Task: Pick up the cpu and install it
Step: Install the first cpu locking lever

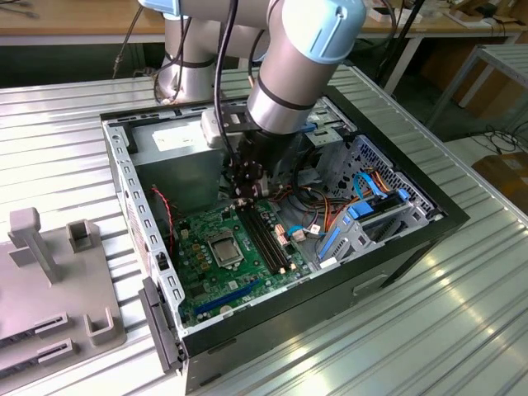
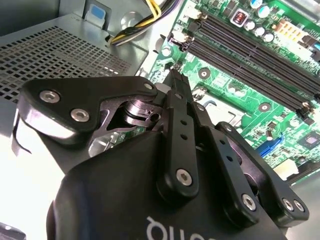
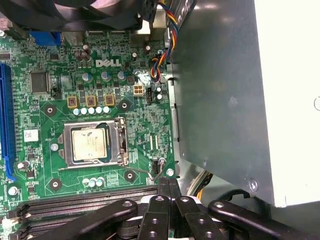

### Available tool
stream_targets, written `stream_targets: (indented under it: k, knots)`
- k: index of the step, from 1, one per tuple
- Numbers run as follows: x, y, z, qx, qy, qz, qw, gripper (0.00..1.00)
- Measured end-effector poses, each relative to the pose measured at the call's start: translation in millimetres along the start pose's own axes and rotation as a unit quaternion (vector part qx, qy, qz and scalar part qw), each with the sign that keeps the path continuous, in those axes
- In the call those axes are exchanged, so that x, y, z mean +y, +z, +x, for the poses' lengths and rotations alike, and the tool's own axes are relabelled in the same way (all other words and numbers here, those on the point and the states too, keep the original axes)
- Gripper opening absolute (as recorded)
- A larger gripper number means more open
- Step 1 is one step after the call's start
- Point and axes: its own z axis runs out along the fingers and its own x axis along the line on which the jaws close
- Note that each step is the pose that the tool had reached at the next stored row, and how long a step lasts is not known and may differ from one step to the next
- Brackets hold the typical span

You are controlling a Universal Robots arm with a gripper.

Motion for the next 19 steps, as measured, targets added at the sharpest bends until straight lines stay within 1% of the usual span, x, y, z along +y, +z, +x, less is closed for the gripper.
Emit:
stream_targets:
  k: [2, 4, 10, 13, 14, 17, 19]
  knots:
    - [2.8, 0.3, 0.1, -0.0001, 0.000, 0.0000, 1.00000, 0.13]
    - [3.9, 0.4, 0.0, 0.0000, 0.000, 0.0000, 1.00000, 0.13]
    - [4.3, 1.6, -4.5, 0.0000, 0.000, 0.0000, 1.00000, 0.13]
    - [4.3, 1.7, -5.4, 0.0000, 0.000, 0.0000, 1.00000, 0.13]
    - [4.4, 1.7, -5.4, 0.0001, -0.001, -0.0001, 1.00000, 0.13]
    - [4.2, 1.2, -1.0, 0.0001, -0.002, -0.0002, 1.00000, 0.13]
    - [4.2, 1.1, 0.5, 0.0002, -0.002, -0.0002, 1.00000, 0.13]
